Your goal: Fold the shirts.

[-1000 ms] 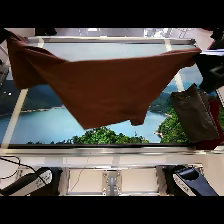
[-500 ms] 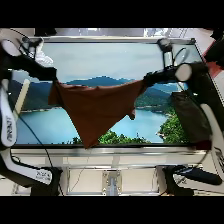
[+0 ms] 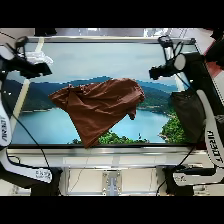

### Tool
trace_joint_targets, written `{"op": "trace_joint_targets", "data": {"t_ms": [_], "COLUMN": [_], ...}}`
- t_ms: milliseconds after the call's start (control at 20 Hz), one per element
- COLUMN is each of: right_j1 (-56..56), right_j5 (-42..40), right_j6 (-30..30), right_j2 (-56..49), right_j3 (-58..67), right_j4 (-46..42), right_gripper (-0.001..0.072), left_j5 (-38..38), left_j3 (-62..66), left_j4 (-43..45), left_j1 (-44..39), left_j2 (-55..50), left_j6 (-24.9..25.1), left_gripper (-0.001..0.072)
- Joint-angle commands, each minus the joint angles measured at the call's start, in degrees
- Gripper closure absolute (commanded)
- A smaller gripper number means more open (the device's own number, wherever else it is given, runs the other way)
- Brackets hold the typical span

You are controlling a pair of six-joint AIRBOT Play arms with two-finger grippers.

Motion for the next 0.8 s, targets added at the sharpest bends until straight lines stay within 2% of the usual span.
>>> {"op": "trace_joint_targets", "data": {"t_ms": [0,100,200,400,500,750], "right_j1": [-7.54,-12.52,-16.04,-17.62,-17.64,-17.55], "right_j5": [6.45,9.57,7.63,2.71,1.40,-1.66], "right_j6": [-2.58,-7.63,-11.96,-14.71,-17.20,-18.29], "right_j2": [3.04,2.95,2.54,-3.72,-8.79,-18.43], "right_j3": [0.09,-3.50,-9.66,-15.76,-15.76,-15.04], "right_j4": [5.51,16.00,25.70,36.76,43.10,50.38], "right_gripper": [0.0256,0.0263,0.0262,0.0263,0.0263,0.0263], "left_j5": [-1.44,-1.25,0.79,4.66,9.81,19.52], "left_j3": [-6.08,-17.38,-29.22,-47.47,-56.81,-79.23], "left_j4": [-1.18,-5.86,-9.81,-17.27,-20.61,-28.11], "left_j1": [6.71,9.94,11.06,9.75,8.37,8.28], "left_j2": [9.62,16.74,22.80,30.73,35.45,52.85], "left_j6": [-1.46,-1.42,-1.40,-1.29,-1.46,-11.61], "left_gripper": [0.0128,0.0128,0.0128,0.0128,0.0129,0.0129]}}
